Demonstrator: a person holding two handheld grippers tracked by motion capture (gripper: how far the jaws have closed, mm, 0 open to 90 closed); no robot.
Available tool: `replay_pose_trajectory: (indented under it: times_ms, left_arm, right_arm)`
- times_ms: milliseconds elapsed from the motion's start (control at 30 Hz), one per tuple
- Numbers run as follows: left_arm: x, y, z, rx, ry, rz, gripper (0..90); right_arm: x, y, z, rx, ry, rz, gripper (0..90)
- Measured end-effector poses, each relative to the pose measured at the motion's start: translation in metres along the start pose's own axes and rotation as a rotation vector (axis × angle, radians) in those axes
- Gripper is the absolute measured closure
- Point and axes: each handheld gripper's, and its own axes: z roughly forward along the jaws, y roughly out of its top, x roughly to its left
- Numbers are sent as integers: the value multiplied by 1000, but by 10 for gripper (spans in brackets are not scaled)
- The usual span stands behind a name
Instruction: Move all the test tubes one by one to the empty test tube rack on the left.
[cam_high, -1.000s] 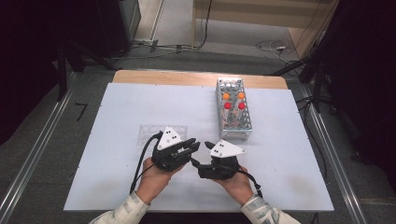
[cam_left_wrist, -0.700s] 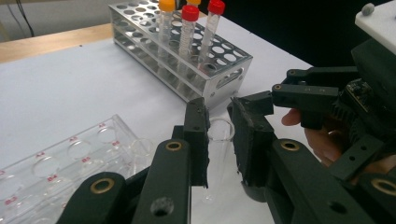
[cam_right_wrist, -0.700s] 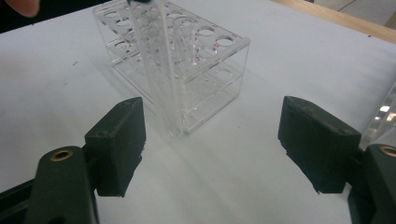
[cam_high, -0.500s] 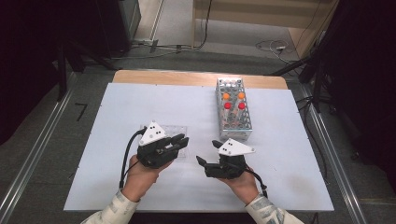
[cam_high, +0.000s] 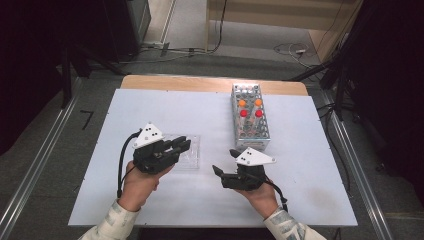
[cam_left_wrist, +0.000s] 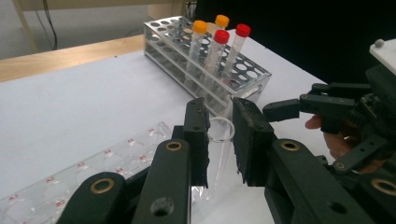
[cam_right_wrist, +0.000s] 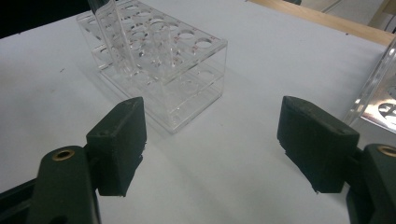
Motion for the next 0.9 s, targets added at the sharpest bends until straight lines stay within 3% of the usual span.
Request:
replay_pose_trajectory:
  times_ms: [167, 467, 900]
  left_arm:
    - [6, 3, 0, -18, 28, -20, 764]
    - [9, 3, 2, -24, 88, 2, 764]
    - [1, -6, 15, -16, 157, 62, 763]
  right_arm:
    - [-2, 0, 0, 0, -2, 4, 229]
    - [-3, 0, 1, 1, -3, 8, 231]
    - [-3, -1, 1, 4, -2, 21, 237]
